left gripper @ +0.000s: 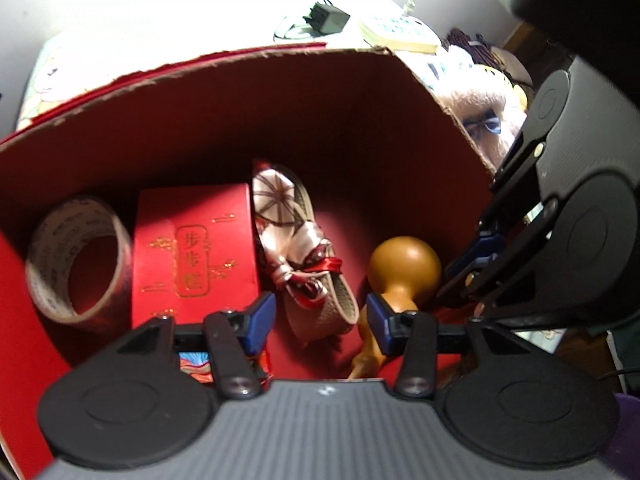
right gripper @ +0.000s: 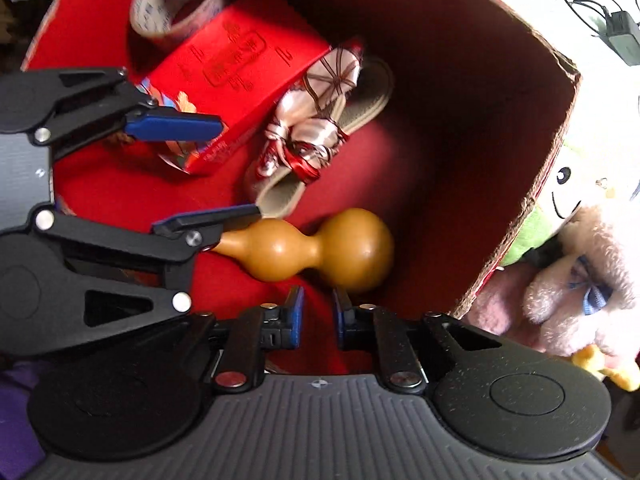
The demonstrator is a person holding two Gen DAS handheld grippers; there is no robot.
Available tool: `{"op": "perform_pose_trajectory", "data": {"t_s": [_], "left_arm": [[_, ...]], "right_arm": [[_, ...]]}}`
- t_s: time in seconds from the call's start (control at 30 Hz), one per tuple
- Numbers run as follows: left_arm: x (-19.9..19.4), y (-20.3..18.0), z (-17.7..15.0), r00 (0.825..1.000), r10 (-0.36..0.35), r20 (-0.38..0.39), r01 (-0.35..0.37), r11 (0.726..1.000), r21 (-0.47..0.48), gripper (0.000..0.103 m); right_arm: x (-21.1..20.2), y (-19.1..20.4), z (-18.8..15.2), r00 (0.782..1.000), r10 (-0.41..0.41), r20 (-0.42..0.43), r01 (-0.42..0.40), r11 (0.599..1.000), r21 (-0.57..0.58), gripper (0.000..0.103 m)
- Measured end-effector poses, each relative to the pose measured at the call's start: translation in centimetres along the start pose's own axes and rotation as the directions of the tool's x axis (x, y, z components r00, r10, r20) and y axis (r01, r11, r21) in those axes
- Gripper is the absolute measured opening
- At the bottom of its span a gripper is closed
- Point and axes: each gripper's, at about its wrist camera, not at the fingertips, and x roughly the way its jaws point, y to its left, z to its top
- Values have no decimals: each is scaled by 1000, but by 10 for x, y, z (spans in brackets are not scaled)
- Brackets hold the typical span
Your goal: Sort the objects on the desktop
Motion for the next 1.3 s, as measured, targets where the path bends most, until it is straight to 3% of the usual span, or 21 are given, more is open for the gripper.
{"op": "perform_pose_trajectory", "data": {"t_s": [0.1, 0.23, 0.4, 0.5, 0.73, 0.97, 1.17, 1.3], "left_arm": [[0, -1, 1, 1000, 5, -5, -5, 1000, 24, 47], [-3, 1, -3, 1000, -18, 1, 18, 999, 26, 47], [-1, 14, -6, 1000, 18, 1, -18, 999, -34, 47], [0, 21, -8, 1000, 4, -8, -5, 997, -75, 47], [-1, 14, -7, 1000, -11, -4, 11, 999, -38, 47], [3, 6, -2, 998, -64, -11, 63, 997, -32, 47], [12, -12, 4, 996, -88, -25, 88, 996, -8, 47], [10, -21, 10, 991, -131, -2, 131, 991, -3, 48]], "right_arm": [[6, 7, 2, 999, -45, -26, 44, 999, -12, 11], [8, 18, -1, 996, -82, -22, 81, 996, -46, 18], [19, 20, 2, 996, -69, -57, 65, 995, -71, 17], [26, 27, 6, 995, -47, -87, 39, 995, -96, 13], [48, 13, 15, 990, -24, -140, 18, 999, -49, 14], [60, 13, 19, 993, -112, 28, 113, 993, -44, 14], [64, 35, -4, 969, -209, 129, 230, 957, -179, 18], [59, 45, -24, 958, -223, 181, 258, 946, -195, 17]]}}
